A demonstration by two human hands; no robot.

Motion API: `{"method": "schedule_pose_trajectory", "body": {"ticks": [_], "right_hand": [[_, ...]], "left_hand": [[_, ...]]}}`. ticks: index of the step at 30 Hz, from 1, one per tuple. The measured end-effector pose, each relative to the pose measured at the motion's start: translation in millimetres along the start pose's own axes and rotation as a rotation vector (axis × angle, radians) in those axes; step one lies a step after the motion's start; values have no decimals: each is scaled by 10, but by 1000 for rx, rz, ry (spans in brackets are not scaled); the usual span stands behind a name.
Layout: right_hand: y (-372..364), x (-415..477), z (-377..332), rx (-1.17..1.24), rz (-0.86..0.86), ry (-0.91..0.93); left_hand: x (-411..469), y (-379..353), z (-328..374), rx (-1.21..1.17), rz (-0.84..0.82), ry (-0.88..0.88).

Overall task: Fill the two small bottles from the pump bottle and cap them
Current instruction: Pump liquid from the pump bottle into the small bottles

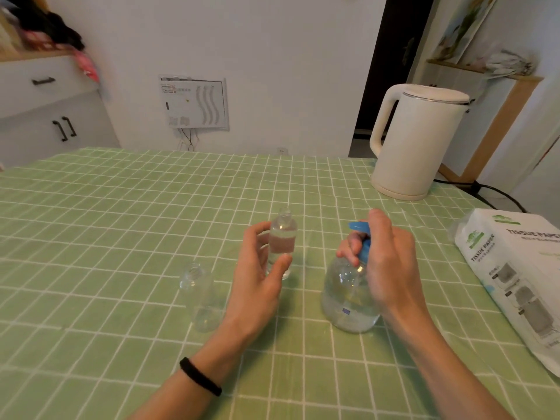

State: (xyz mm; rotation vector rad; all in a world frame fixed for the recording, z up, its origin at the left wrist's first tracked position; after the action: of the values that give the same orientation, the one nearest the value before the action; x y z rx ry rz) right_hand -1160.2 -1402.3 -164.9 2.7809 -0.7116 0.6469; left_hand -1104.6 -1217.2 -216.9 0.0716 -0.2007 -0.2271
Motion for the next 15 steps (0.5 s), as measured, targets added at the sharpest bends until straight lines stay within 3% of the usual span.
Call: {"method": "schedule_pose_trajectory", "body": {"ticks": [15], "right_hand": [[-13, -3, -65, -33, -8, -6]], "left_hand": [[36, 120, -27, 74, 115, 111]]}}
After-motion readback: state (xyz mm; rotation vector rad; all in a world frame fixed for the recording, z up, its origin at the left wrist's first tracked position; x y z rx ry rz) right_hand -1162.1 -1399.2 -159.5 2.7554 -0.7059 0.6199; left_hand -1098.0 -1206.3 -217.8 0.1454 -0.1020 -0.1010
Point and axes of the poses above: each hand's wrist, its own x-axis towards the middle knuckle, its own y-axis out of the back of the hand, z = x × y, the point moved 4 cm from there along x, towards the middle knuckle, and after that the axes turned 7 degrees about y, right-handed, at the moved point
